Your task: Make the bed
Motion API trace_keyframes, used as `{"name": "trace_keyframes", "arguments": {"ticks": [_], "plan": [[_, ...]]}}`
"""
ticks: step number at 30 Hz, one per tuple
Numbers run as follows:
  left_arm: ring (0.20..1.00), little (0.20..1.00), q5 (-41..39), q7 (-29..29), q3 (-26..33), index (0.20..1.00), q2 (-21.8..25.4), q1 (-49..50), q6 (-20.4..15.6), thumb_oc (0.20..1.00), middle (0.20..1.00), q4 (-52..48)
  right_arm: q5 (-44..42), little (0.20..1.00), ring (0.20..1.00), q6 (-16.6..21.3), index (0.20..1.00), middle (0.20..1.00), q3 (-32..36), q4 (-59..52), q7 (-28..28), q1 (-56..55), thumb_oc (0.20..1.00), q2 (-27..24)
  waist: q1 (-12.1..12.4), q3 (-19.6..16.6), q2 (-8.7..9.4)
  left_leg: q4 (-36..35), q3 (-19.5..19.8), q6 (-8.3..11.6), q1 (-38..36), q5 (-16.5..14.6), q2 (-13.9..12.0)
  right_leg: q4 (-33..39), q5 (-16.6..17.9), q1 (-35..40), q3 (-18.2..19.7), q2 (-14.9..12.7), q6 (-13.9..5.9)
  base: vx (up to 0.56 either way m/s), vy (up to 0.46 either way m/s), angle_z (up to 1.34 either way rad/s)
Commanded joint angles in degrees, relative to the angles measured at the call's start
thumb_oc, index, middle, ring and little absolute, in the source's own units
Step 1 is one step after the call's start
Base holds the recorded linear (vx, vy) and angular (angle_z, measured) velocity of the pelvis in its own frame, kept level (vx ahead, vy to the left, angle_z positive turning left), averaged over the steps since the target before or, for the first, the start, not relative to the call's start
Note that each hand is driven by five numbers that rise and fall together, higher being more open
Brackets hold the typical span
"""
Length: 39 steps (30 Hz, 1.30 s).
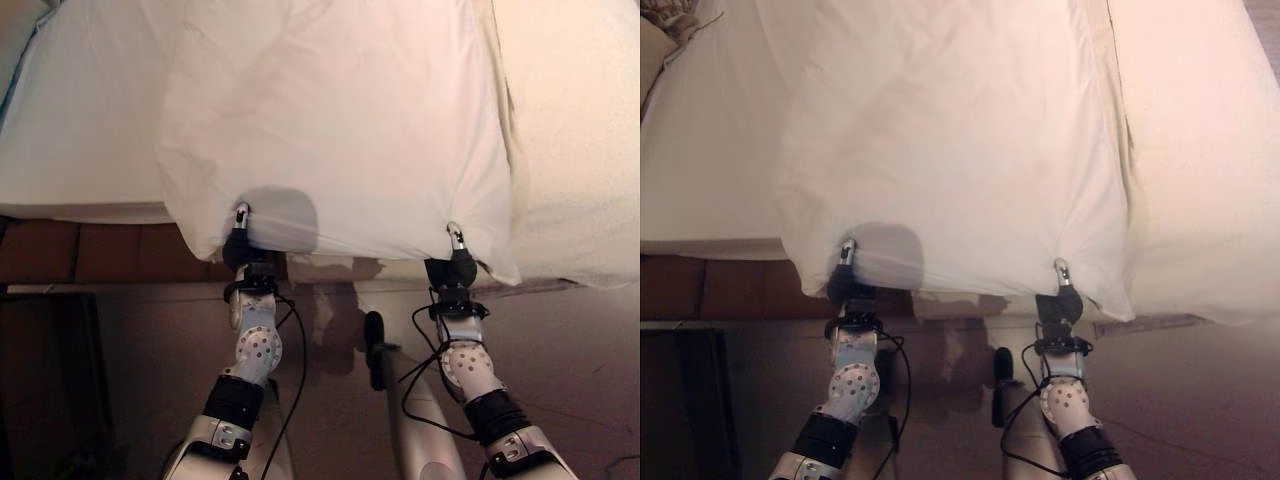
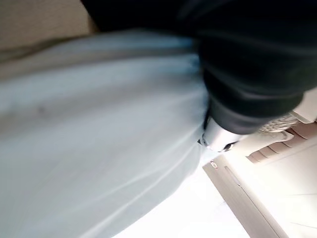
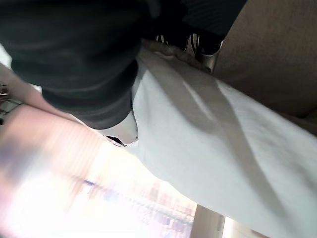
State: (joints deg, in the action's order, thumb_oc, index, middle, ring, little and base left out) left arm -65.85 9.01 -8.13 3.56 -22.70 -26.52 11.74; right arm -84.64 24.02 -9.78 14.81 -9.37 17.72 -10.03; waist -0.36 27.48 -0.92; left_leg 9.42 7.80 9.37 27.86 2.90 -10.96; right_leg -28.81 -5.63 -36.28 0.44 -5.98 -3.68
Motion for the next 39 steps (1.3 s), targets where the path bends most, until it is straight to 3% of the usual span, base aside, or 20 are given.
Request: {"name": "trace_keyframes", "arguments": {"ticks": [1, 3, 4, 8, 10, 12, 15, 17, 19, 21, 23, 24, 25, 28, 30, 31, 32, 34, 35, 39], "plan": [[0.200, 0.200, 0.45, -0.84, 2.04, 0.200, 5.47, 2.01, -4.52, 0.200, 0.200, -3.53, -0.20, 0.200, 0.200, 3.25, 0.200, 0.200, 3.07, -5.08, -1.58, -3.35, 0.200, 0.83, 0.29, -3.10, 1.85, 4.71, -4.36, -3.94, 1.21, -1.97, 7.08, 18.47, 12.15, 12.15, 5.11, -9.98, -8.84, 0.11, 0.709, 0.43], [0.200, 0.200, -0.10, -2.35, 0.50, 0.200, 5.83, 3.05, -3.43, 0.200, 0.200, -3.06, 0.59, 0.200, 0.200, 3.23, 0.200, 0.200, 3.58, -5.34, -1.50, -3.29, 0.200, 1.13, -0.03, -3.34, 1.40, 6.70, -5.80, -5.67, 1.83, -4.02, 9.62, 25.24, 21.04, 13.51, 3.12, -14.81, -7.95, 0.15, 0.857, 0.61], [0.200, 0.200, 1.30, -2.79, 0.43, 0.200, 6.33, 4.03, -2.94, 0.200, 0.200, -3.06, 1.02, 0.200, 0.200, 2.84, 0.200, 0.200, 3.49, -5.03, -1.40, -3.24, 0.200, 1.21, 0.55, -3.57, 1.15, 7.73, -6.89, -6.36, 1.80, -5.12, 9.79, 28.06, 22.49, 13.76, -0.99, -16.36, -7.50, 0.12, 0.697, 0.58], [0.200, 0.200, 2.13, -3.46, 0.14, 0.200, 6.41, 5.19, -1.73, 0.200, 0.200, -2.26, 0.97, 0.200, 0.200, 2.57, 0.200, 0.200, 1.74, -4.93, -1.73, -3.57, 0.200, 1.45, -0.21, -4.12, 1.26, 3.33, -8.79, -7.85, -0.95, -3.72, 12.50, 24.19, 11.03, 13.39, -1.82, -5.73, -4.06, 0.03, 0.484, -0.22], [0.200, 0.200, 3.00, -3.20, 0.56, 0.200, 6.19, 5.92, -1.48, 0.200, 0.200, -2.88, 1.14, 0.200, 0.200, 2.46, 0.200, 0.200, 0.97, -4.08, -1.83, -3.59, 0.200, 1.70, -0.15, -4.11, 2.00, -0.91, -9.78, -8.11, -3.38, -2.75, 14.30, 22.11, 8.02, 12.54, -3.89, 0.46, -3.21, 0.01, 0.306, -0.23], [0.200, 0.200, 3.91, -2.51, 0.57, 0.200, 5.76, 5.73, -1.39, 0.200, 0.200, -2.57, 1.31, 0.200, 0.200, 2.99, 0.200, 0.200, 0.44, -4.32, -2.05, -3.85, 0.200, 1.61, -0.80, -4.20, 2.83, -2.93, -10.37, -8.10, -4.49, -1.90, 16.46, 20.50, 7.63, 10.74, -2.06, 5.76, -2.66, 0.03, 0.171, -0.30], [0.200, 0.200, 4.48, -2.16, 0.18, 0.200, 4.91, 6.37, -1.04, 0.200, 0.200, -2.33, 2.10, 0.200, 0.200, 3.43, 0.200, 0.200, 0.27, -4.11, -1.56, -4.22, 0.200, 1.20, -1.30, -4.58, 2.79, -4.58, -11.03, -8.51, -6.02, -1.81, 18.12, 22.45, 8.27, 11.13, -2.73, 8.04, -1.97, 0.06, 0.079, -0.11], [0.200, 0.200, 5.24, -1.56, -0.05, 0.200, 4.53, 6.60, -0.94, 0.200, 0.200, -2.65, 3.15, 0.200, 0.200, 3.44, 0.200, 0.200, 0.27, -4.12, -1.35, -4.27, 0.200, 0.15, -2.01, -4.38, 1.62, -3.71, -10.69, -9.30, -6.30, -2.47, 19.16, 20.94, 8.76, 8.88, 0.05, 9.76, -1.84, 0.09, 0.054, 0.04], [0.200, 0.200, 4.13, -1.36, -0.20, 0.200, 3.47, 7.09, -0.93, 0.200, 0.200, -2.52, 3.17, 0.200, 0.200, 3.11, 0.200, 0.200, 0.42, -4.48, -1.17, -5.37, 0.200, -0.36, -2.45, -4.57, 0.82, -0.59, -11.33, -9.46, -5.49, -3.83, 19.68, 21.54, 8.61, 10.06, 0.26, 8.40, -1.71, 0.07, 0.010, 0.05], [0.200, 0.200, 4.54, -1.15, 0.18, 0.200, 3.04, 7.72, -1.01, 0.200, 0.200, -2.79, 4.00, 0.200, 0.200, 3.01, 0.200, 0.200, 0.65, -4.52, -0.92, -5.77, 0.200, -0.77, -2.54, -4.47, 0.49, 3.54, -12.21, -8.93, -4.48, -5.00, 19.75, 21.38, 8.18, 10.60, -0.11, 7.84, -1.44, 0.03, -0.031, 0.08], [0.200, 0.200, 3.97, -1.35, -0.27, 0.200, 2.14, 7.77, -1.60, 0.200, 0.200, -2.68, 6.71, 0.200, 0.200, 2.30, 0.200, 0.200, 0.46, -3.99, -0.07, -5.50, 0.200, -2.84, -2.02, -2.81, 0.26, 16.40, -13.19, -3.39, 0.21, -0.80, 19.12, 20.11, 7.11, 12.76, -0.56, 7.18, -0.33, 0.01, -0.065, 0.12], [0.200, 0.200, 3.64, -1.17, -0.52, 0.200, 1.80, 7.37, -1.78, 0.200, 0.200, -2.08, 6.79, 0.200, 0.200, 1.96, 0.200, 0.200, 0.49, -3.75, -0.21, -5.47, 0.200, -3.21, -1.42, -2.48, 0.27, 19.81, -10.85, -1.87, 1.83, 0.41, 20.69, 19.13, 6.82, 12.98, -0.36, 7.23, 0.09, 0.02, -0.045, 0.29], [0.200, 0.200, 2.97, -1.23, -0.63, 0.200, 1.60, 7.02, -1.95, 0.200, 0.200, -1.76, 6.67, 0.200, 0.200, 1.79, 0.200, 0.200, 0.46, -3.51, -0.29, -5.49, 0.200, -3.36, -1.61, -2.71, 0.46, 20.16, -10.15, -2.05, 2.41, -0.15, 20.71, 19.00, 6.98, 13.15, -0.55, 6.88, 0.25, 0.05, -0.033, 0.22], [0.200, 0.200, 3.21, -0.55, -0.25, 0.200, 2.15, 6.57, -2.19, 0.200, 0.200, -2.27, 5.79, 0.200, 0.200, 2.57, 0.200, 0.200, 1.08, -3.02, -0.18, -5.04, 0.200, -3.19, -1.76, -3.67, 1.44, 16.30, -7.53, -5.81, 2.20, -3.20, 15.33, 19.24, 5.67, 13.51, 0.61, 6.22, 0.19, 0.07, 0.017, 0.00], [0.200, 0.200, 3.55, 0.01, 0.02, 0.200, 2.43, 6.50, -2.50, 0.200, 0.200, -2.74, 5.69, 0.200, 0.200, 2.72, 0.200, 0.200, 1.16, -2.94, -0.18, -4.90, 0.200, -3.04, -1.65, -4.17, 2.05, 13.05, -5.33, -6.48, 1.93, -3.13, 14.05, 19.06, 5.45, 12.89, 1.25, 5.98, 0.05, 0.07, 0.093, -0.09], [0.200, 0.200, 4.64, 1.11, 0.94, 0.200, 3.23, 6.37, -3.62, 0.200, 0.200, -3.62, 4.57, 0.200, 0.200, 3.40, 0.200, 0.200, 1.34, -2.58, -0.26, -4.42, 0.200, -2.83, -0.99, -4.41, 2.81, 3.93, -0.11, -5.94, 0.98, 1.16, 8.84, 17.35, 4.51, 11.47, 2.58, 5.75, 0.01, 0.11, 0.234, -0.10], [0.200, 0.200, 5.19, 1.50, 1.80, 0.200, 3.72, 6.43, -4.00, 0.200, 0.200, -3.81, 4.29, 0.200, 0.200, 3.61, 0.200, 0.200, 1.57, -2.32, -0.28, -4.20, 0.200, -2.67, -0.49, -4.43, 2.86, -1.00, 1.73, -5.48, 0.54, 4.73, 5.16, 16.04, 3.30, 11.21, 3.40, 5.69, -0.14, 0.10, 0.315, -0.16], [0.200, 0.200, 5.47, 1.68, 2.17, 0.200, 4.04, 6.29, -4.13, 0.200, 0.200, -3.74, 4.11, 0.200, 0.200, 3.67, 0.200, 0.200, 1.47, -2.14, -0.33, -4.10, 0.200, -2.64, -0.13, -4.64, 2.66, -5.03, 1.80, -4.87, -0.20, 7.28, 2.82, 14.53, 2.65, 10.32, 3.83, 5.77, -0.18, 0.08, 0.320, -0.05], [0.200, 0.200, 4.99, 1.81, 2.89, 0.200, 4.32, 5.83, -4.60, 0.200, 0.200, -3.07, 3.71, 0.200, 0.200, 3.67, 0.200, 0.200, 1.35, -1.76, -0.62, -4.17, 0.200, -2.36, -0.07, -4.64, 1.58, -10.98, -2.34, -3.50, -3.15, 8.38, -0.03, 12.47, 1.19, 9.74, 3.62, 4.66, -1.29, 0.07, 0.467, -0.09], [0.200, 0.200, 4.88, 2.77, 2.18, 0.200, 4.63, 3.88, -5.68, 0.200, 0.200, -1.32, 3.65, 0.200, 0.200, 3.84, 0.200, 0.200, 1.10, -0.62, -0.21, -3.60, 0.200, -1.31, 0.34, -4.35, 1.01, -8.84, -3.82, -2.78, -2.26, 6.23, 1.96, 13.96, 3.94, 8.70, 3.97, 1.16, -3.77, 0.02, 0.500, -0.33]]}}
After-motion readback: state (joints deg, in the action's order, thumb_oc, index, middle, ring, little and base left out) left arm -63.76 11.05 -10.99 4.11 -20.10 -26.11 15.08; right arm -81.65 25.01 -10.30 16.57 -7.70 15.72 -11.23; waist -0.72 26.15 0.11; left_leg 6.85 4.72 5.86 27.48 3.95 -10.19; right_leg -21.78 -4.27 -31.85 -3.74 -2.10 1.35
